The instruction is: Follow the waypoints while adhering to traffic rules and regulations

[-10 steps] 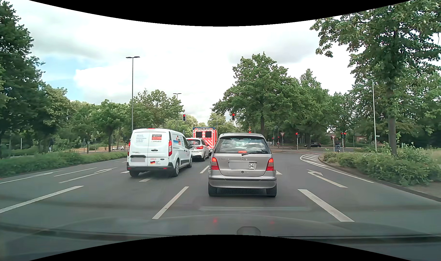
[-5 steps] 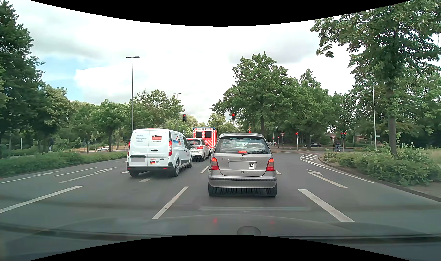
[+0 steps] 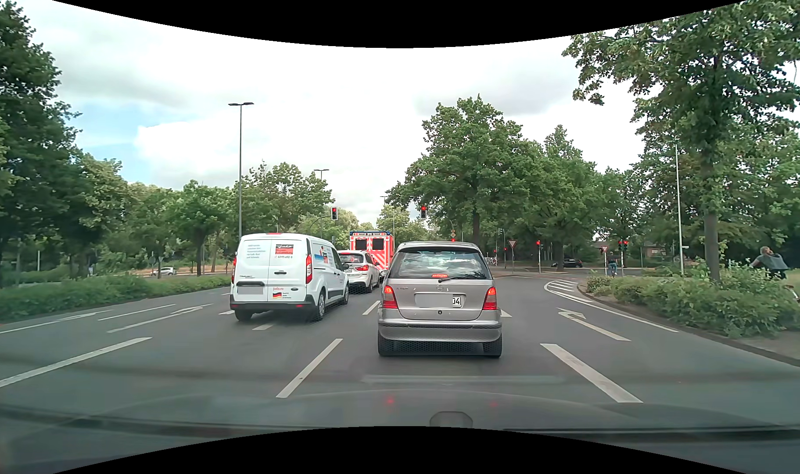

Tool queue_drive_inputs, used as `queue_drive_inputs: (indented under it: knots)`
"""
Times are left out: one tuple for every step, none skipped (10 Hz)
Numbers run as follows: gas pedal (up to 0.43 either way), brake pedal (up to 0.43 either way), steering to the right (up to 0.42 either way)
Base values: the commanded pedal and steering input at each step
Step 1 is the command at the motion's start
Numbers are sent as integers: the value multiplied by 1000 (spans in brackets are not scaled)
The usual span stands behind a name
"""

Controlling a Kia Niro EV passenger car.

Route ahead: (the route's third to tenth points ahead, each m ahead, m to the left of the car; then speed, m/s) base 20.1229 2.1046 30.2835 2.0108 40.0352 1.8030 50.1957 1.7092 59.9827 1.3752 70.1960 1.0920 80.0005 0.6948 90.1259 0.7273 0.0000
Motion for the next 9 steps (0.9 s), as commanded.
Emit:
queue_drive_inputs:
  knots:
    - [0, 195, -7]
    - [0, 195, -7]
    - [0, 195, -7]
    - [0, 195, -7]
    - [0, 195, -7]
    - [0, 195, -7]
    - [0, 195, -7]
    - [0, 195, -7]
    - [0, 195, -7]
